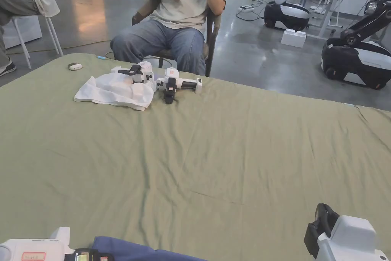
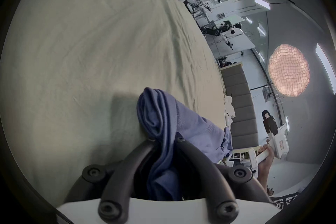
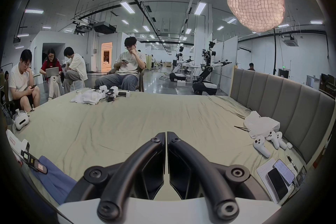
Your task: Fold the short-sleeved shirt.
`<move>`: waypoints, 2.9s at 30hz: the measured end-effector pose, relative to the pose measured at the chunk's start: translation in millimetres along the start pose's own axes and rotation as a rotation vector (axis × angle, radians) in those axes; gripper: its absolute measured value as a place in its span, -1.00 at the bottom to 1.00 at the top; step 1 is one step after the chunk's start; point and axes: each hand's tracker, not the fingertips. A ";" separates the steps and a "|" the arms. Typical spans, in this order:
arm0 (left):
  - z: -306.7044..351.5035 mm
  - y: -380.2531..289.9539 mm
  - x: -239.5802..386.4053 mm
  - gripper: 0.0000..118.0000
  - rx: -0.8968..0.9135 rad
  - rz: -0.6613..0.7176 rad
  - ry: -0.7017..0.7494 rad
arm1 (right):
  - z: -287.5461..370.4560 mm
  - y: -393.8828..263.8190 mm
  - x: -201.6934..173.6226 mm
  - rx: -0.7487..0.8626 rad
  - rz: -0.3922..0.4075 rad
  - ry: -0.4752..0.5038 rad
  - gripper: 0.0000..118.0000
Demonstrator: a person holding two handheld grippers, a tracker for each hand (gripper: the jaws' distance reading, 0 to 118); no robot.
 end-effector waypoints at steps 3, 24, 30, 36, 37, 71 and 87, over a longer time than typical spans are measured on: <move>14.9 -2.2 13.4 -0.92 0.044 -0.047 0.002 | -1.0 -0.5 1.0 -0.001 0.002 0.002 -1.00; 81.6 0.3 134.9 -0.93 0.114 -0.248 0.268 | -1.1 -11.9 17.3 0.009 -0.049 -0.014 -1.00; 30.4 -24.9 182.8 -0.93 0.046 -0.299 0.145 | 4.7 -8.3 22.9 0.031 -0.067 -0.022 -1.00; -51.5 -42.0 195.5 -0.93 -0.077 -0.326 0.169 | 7.9 -9.4 33.6 0.027 -0.069 -0.043 -1.00; -65.4 -47.1 196.8 -0.93 -0.105 -0.342 0.190 | 8.5 -10.6 35.7 0.024 -0.072 -0.048 -1.00; -161.3 -113.3 201.0 -0.98 -0.311 -0.466 0.281 | 17.7 -27.3 45.3 -0.035 -0.062 -0.070 -1.00; -107.8 -92.5 179.2 -0.07 -0.091 -0.408 0.102 | 15.9 -23.0 37.5 -0.038 -0.049 -0.048 -1.00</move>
